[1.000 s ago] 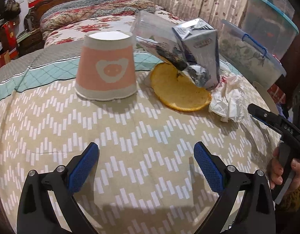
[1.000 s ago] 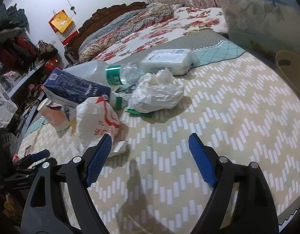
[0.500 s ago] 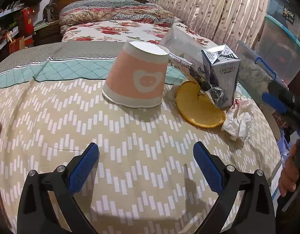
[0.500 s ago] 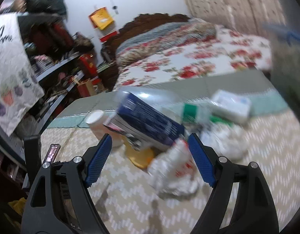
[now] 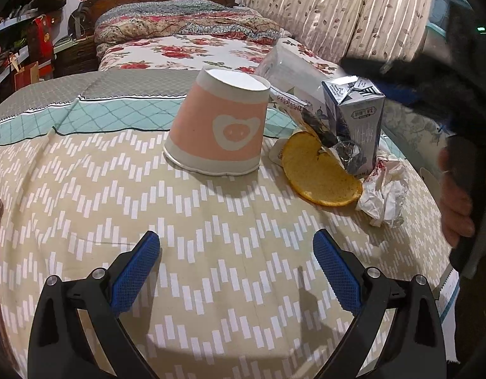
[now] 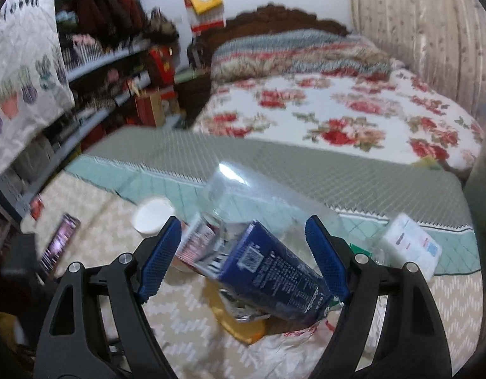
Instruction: Collect trash
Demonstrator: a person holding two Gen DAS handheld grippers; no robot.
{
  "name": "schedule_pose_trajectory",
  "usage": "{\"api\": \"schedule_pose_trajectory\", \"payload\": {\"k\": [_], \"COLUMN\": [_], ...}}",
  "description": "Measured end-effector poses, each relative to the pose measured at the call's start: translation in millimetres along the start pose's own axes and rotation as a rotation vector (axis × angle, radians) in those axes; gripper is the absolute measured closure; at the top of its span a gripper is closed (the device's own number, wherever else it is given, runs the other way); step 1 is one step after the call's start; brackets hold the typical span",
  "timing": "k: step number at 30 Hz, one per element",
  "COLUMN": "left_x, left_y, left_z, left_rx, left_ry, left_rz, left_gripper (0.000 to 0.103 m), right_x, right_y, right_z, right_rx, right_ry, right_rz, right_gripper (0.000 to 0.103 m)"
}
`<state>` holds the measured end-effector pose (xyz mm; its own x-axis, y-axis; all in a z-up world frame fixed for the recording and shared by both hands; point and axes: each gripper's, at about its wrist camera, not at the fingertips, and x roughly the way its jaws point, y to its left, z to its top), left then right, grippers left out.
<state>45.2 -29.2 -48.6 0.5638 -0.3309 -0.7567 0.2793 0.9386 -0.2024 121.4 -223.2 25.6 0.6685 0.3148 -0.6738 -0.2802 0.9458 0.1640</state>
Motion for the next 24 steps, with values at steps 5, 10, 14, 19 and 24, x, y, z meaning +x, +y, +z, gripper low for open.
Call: {"api": "schedule_pose_trajectory", "payload": {"k": [5,10,14,19,24], "left_x": [0.5,1.8,1.5,-0.4,-1.6], "left_y": [-1.6,-1.3,-1.2,-2.8,4.3], "left_z": [-0.2,0.5,0.6,-0.6,3.4], "left_rx": [0.000,-0.006,-0.001,0.004,-0.026], "left_ry": [0.002,0.007,0.003,-0.003,0.013], "left_rz": [-0.008,-0.013,-0.017,-0.039,-0.087], "left_gripper": [0.010,0.010,0.010,0.009,0.009], "right_x": [-8.8,-46.4,-68.7,-70.7,-89.6], "right_y": [-2.9,-13.5,-14.3,-4.3,-9.7], "right_z": [-11.2,-31.2,-63.1,-105.5,-125.6], "right_rx": [-0.013,0.029,0.033,0.035,0.108], "right_ry": [0.022,-0.017,0.009,0.088,0.025], "right_rz": [-0.016,-0.007,0.071,0.110,0.116], "right_gripper": [0.055,0.064,0.064,0.062,0.045]}}
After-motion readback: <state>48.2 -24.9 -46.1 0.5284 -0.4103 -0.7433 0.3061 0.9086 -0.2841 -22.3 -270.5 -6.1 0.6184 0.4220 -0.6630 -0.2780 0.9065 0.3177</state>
